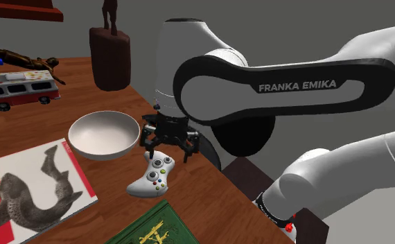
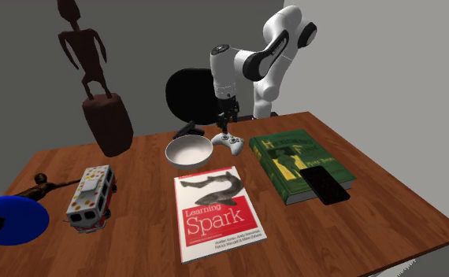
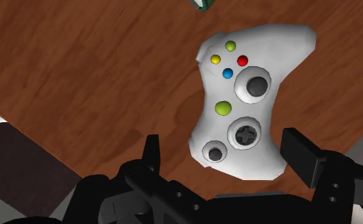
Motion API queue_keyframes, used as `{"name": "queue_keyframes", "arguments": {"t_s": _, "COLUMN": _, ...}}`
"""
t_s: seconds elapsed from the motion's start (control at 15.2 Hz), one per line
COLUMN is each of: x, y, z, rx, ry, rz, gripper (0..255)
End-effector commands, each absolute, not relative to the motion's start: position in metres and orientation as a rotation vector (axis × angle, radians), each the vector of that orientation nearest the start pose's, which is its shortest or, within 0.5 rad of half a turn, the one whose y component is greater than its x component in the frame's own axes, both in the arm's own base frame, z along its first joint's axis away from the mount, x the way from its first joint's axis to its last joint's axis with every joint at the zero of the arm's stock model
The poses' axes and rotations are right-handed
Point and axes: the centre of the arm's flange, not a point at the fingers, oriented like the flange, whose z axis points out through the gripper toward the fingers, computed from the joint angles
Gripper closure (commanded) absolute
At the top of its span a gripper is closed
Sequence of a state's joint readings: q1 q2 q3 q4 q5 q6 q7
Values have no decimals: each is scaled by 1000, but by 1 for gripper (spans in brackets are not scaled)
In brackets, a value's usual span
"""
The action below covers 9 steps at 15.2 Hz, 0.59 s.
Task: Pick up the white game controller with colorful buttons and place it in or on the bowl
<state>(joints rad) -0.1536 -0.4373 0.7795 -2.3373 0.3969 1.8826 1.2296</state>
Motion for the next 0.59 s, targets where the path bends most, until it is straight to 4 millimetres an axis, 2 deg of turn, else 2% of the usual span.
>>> {"name": "queue_keyframes", "arguments": {"t_s": 0.0, "x": 341, "y": 314, "z": 428, "rx": -2877, "ry": 1363, "rz": 206, "gripper": 0}}
{"name": "queue_keyframes", "arguments": {"t_s": 0.07, "x": 344, "y": 319, "z": 425, "rx": -2867, "ry": 1388, "rz": 210, "gripper": 0}}
{"name": "queue_keyframes", "arguments": {"t_s": 0.53, "x": 339, "y": 320, "z": 388, "rx": -2867, "ry": 1388, "rz": 210, "gripper": 0}}
